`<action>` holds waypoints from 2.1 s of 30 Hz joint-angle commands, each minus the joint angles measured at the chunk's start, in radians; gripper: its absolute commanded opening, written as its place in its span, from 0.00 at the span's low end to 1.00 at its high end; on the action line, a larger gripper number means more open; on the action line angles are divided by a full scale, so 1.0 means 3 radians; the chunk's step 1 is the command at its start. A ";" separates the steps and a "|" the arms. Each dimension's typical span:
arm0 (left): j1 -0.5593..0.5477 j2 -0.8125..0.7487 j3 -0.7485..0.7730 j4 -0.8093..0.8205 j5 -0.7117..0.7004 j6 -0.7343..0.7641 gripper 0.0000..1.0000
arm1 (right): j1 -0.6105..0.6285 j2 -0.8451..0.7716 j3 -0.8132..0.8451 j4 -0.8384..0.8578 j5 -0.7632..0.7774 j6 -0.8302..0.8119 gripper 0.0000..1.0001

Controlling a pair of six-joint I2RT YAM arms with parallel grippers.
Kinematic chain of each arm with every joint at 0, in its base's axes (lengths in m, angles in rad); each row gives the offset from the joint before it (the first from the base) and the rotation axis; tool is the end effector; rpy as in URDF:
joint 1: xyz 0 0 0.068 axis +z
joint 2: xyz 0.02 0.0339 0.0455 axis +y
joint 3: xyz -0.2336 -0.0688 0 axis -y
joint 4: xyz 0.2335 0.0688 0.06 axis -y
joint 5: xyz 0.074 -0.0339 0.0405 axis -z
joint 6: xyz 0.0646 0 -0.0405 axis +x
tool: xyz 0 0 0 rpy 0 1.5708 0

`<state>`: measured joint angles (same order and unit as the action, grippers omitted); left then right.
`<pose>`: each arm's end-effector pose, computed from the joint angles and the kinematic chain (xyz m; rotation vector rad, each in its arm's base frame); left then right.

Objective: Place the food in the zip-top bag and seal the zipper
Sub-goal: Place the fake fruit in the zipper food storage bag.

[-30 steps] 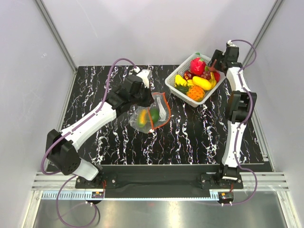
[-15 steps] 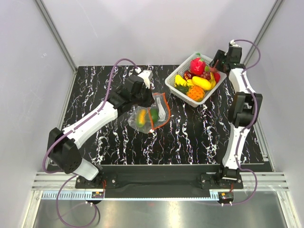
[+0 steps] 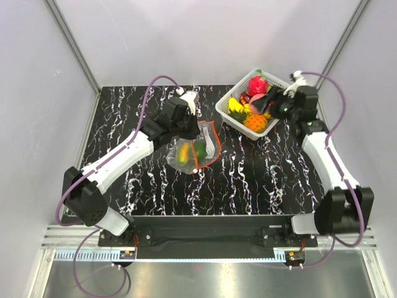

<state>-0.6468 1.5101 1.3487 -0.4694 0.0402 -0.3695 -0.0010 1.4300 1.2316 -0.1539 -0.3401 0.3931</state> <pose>0.2840 -0.2177 0.2867 0.3365 2.2439 -0.6006 0.3546 0.0212 0.3110 0.1513 1.9406 0.5882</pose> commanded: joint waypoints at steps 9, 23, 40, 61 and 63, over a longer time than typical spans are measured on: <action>-0.0032 -0.0079 0.0178 -0.0046 -0.0032 -0.0016 0.04 | 0.1122 -0.1417 -0.1160 0.0258 -0.0176 0.0607 0.40; -0.0079 -0.0089 0.0321 -0.0153 -0.0068 -0.0052 0.05 | 0.1992 -0.1019 -0.1283 0.0656 0.0223 0.0679 0.37; -0.0211 -0.0248 0.0474 -0.0291 0.0188 -0.0113 0.06 | 0.2130 0.0081 -0.1114 0.1178 0.0883 0.0970 0.38; -0.0181 -0.0253 0.0428 -0.0194 0.0433 -0.0210 0.07 | 0.2258 -0.0517 -0.1640 0.1546 0.1292 0.1083 0.94; -0.0140 -0.0268 0.0428 -0.0209 0.0428 -0.0200 0.07 | 0.2258 -0.0680 -0.1697 0.1434 0.1307 0.1057 0.97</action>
<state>-0.7097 1.4761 1.4467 -0.5598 0.1509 -0.4362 0.6697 1.3159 0.7330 0.2825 0.0013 0.7258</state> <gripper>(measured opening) 0.068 0.962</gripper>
